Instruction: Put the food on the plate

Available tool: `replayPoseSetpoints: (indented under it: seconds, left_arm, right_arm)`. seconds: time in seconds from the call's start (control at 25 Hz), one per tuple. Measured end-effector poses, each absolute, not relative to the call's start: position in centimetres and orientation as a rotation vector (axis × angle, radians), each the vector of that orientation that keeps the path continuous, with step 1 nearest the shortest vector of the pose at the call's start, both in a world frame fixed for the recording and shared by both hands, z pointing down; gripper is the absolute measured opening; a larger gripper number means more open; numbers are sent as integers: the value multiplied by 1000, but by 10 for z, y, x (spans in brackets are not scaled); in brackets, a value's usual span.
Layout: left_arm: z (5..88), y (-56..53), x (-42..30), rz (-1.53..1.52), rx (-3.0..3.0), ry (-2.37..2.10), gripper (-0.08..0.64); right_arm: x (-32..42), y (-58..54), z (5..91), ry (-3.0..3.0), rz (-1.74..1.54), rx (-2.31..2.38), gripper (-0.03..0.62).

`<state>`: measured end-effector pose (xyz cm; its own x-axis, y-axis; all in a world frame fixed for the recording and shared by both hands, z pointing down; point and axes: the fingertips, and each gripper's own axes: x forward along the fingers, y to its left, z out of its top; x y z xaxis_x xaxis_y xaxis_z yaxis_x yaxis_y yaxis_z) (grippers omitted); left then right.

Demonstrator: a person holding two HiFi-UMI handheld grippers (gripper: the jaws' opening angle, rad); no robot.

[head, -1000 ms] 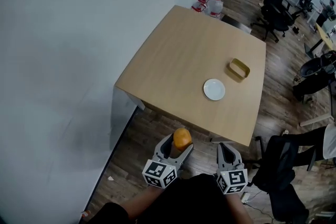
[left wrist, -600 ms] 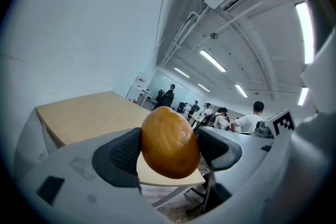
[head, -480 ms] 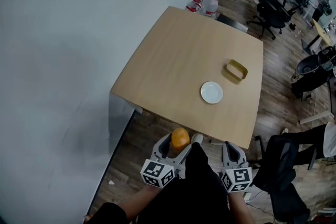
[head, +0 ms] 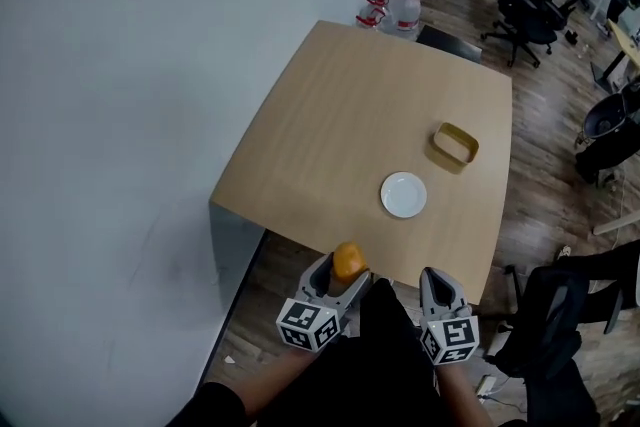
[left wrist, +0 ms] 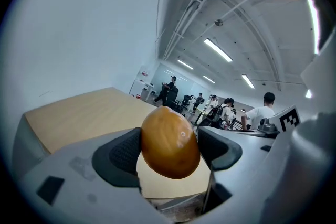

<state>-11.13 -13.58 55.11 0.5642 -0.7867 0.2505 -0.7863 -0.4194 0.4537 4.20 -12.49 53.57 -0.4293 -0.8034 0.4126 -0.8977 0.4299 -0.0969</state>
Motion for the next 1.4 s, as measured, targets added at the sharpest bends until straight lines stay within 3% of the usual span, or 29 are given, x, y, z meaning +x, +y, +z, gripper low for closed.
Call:
replayPoseSetpoints:
  seconds: [0.68, 1.4]
  left_arm:
    - [613, -268, -10, 345, 2356, -1113, 319]
    - [765, -344, 35, 797, 2329, -1028, 319]
  right_arm:
    - [109, -237, 558, -2375, 536, 1545, 60]
    - [161, -276, 590, -2308, 638, 1567, 60]
